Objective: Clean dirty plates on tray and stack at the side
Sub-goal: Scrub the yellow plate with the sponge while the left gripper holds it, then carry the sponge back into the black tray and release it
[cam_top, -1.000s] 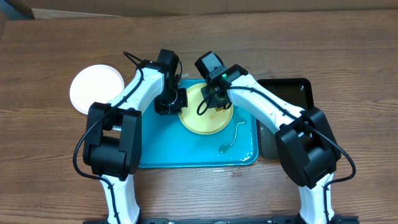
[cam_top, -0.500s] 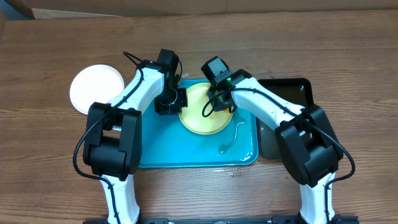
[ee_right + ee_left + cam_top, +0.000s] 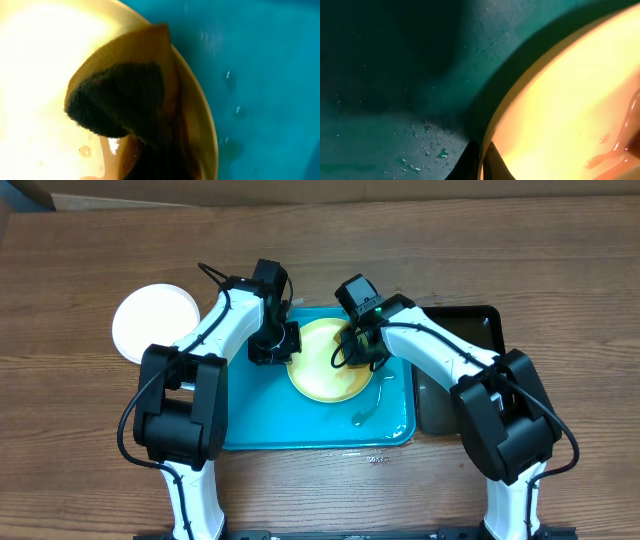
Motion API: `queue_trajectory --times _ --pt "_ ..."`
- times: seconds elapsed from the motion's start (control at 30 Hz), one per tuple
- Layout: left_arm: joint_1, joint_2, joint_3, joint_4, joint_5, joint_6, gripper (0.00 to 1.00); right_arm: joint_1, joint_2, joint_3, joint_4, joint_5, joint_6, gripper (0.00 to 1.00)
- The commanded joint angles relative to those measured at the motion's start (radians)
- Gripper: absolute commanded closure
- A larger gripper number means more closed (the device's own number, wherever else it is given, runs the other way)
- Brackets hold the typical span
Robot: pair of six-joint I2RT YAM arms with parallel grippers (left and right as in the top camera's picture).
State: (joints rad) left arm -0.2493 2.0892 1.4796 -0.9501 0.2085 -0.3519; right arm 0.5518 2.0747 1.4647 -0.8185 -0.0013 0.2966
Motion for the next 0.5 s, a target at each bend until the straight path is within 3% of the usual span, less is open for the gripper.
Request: queue_trajectory --times 0.0,0.47 --pt "-0.006 0.016 -0.003 0.006 -0.008 0.015 0.96 0.031 0.015 -0.045 -0.045 -0.094 0.058 0.96" --pt "-0.006 0.016 -0.003 0.016 -0.008 0.014 0.96 0.097 0.015 -0.045 -0.075 -0.146 0.214 0.96"
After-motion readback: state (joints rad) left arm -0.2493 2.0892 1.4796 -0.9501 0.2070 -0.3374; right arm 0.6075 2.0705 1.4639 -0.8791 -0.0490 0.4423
